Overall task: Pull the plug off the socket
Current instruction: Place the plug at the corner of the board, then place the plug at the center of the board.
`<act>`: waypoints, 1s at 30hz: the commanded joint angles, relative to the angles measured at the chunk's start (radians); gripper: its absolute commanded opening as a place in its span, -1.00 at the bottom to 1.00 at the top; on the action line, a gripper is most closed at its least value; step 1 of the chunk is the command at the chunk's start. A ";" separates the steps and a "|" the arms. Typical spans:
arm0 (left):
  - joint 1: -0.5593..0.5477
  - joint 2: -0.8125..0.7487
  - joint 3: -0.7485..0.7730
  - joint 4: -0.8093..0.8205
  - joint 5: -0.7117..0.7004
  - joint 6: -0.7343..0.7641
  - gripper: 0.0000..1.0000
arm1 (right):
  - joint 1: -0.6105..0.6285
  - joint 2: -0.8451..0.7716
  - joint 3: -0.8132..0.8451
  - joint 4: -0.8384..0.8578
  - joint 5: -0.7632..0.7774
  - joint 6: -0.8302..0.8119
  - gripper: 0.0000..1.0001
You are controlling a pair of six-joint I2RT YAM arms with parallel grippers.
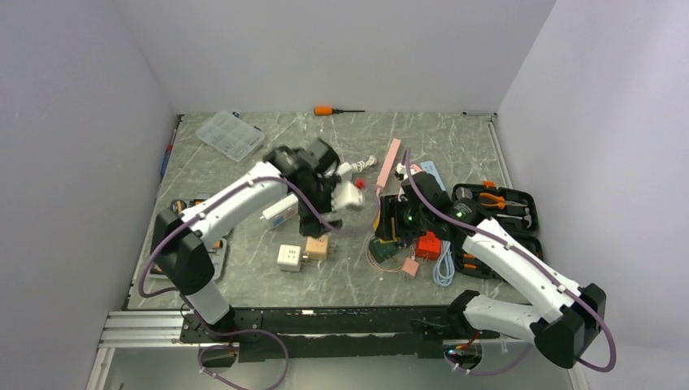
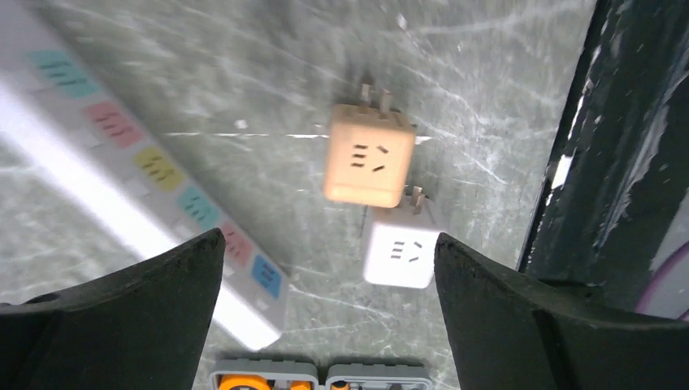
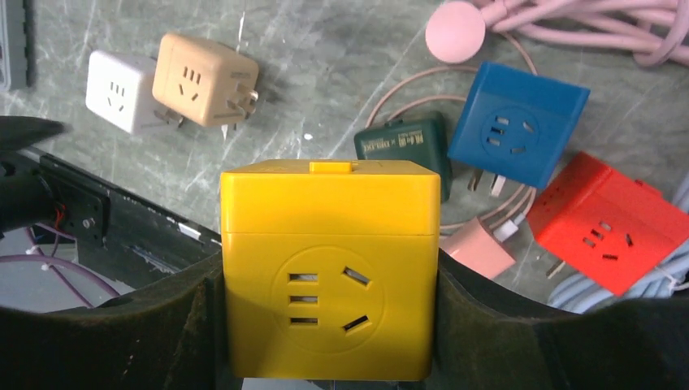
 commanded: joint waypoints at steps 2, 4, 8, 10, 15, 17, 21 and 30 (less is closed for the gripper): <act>0.180 -0.046 0.312 -0.338 0.251 -0.030 0.99 | -0.057 0.075 0.071 0.153 -0.063 -0.060 -1.00; 0.257 -0.054 0.354 -0.361 0.270 -0.047 0.99 | -0.067 0.127 0.085 0.197 -0.061 -0.067 -1.00; 0.355 -0.133 0.239 -0.320 0.238 -0.051 0.99 | -0.070 0.275 0.131 0.284 -0.054 -0.080 -0.98; 0.381 -0.192 0.115 -0.263 0.205 -0.066 0.99 | -0.071 0.354 0.166 0.304 -0.036 -0.092 -0.97; 0.431 -0.297 -0.067 -0.163 0.133 -0.108 0.99 | -0.072 0.543 0.233 0.345 0.008 -0.109 -0.95; 0.455 -0.319 -0.091 -0.160 0.124 -0.115 0.99 | -0.070 0.604 0.252 0.358 0.038 -0.106 -0.94; 0.503 -0.356 -0.070 -0.183 0.118 -0.109 0.99 | -0.069 0.690 0.264 0.368 0.133 -0.094 -0.72; 0.530 -0.334 -0.050 -0.200 0.101 -0.136 0.99 | -0.042 0.757 0.275 0.356 0.236 -0.101 0.43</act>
